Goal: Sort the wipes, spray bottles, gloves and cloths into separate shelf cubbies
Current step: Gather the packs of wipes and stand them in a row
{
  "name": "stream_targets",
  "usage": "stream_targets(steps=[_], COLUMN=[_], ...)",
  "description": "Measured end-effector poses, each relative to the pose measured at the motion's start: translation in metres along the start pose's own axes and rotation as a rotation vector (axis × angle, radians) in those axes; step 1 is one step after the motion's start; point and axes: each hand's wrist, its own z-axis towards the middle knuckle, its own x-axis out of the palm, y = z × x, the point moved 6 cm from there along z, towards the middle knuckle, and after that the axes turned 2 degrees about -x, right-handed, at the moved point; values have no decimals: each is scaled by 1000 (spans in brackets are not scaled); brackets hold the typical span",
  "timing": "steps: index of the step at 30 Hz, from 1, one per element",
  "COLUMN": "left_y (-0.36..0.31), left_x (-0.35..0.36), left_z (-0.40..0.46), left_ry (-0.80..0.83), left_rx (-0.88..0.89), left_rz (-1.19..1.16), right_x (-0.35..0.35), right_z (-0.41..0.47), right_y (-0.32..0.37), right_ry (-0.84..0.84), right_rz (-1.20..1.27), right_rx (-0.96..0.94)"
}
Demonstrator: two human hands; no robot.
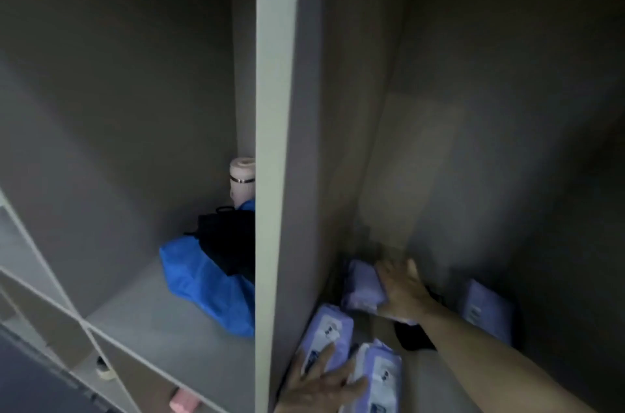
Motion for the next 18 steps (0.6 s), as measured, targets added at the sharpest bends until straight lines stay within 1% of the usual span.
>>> stream_targets(steps=[1, 2, 3, 4, 5, 6, 8, 10, 11, 12, 14, 16, 18], left_y=[-4, -11, -15, -22, -21, -22, -17, -22, -23, -25, -23, -22, -18], left_x=[-10, -25, -30, -29, -31, -36, -39, -33, -31, -30, -31, -33, -36], left_z=[-3, -11, -13, -10, -8, -9, -7, -6, -8, -8, -5, -2, 1], left_ry=[42, 142, 144, 185, 332, 444, 417, 429, 433, 430, 449, 472, 477], left_rx=[6, -12, -8, -16, -14, -11, -34, -52, -47, -33, -15, 7, 12], left_rz=[-148, -295, -407, -515, -634, -683, -692, -705, -711, -709, -720, -701, -719], right_x=[-10, -22, -31, -38, -41, -36, -23, 2, 14, 29, 56, 79, 89], right_z=[-10, -24, -37, -51, -63, -80, -111, -154, -174, -191, -219, -233, -232], right_y=[-7, -13, -19, -26, -34, -45, -56, -57, -49, -39, -9, 20, 35], right_ry=[-41, -70, -102, -114, -125, -135, -195, -251, -262, -228, -140, -38, -43], right_rz=[43, 88, 150, 235, 353, 509, 878, 1269, 1453, 1591, 1746, 1788, 1797], right_rx=[50, 99, 134, 212, 299, 407, 588, 751, 806, 864, 937, 960, 970])
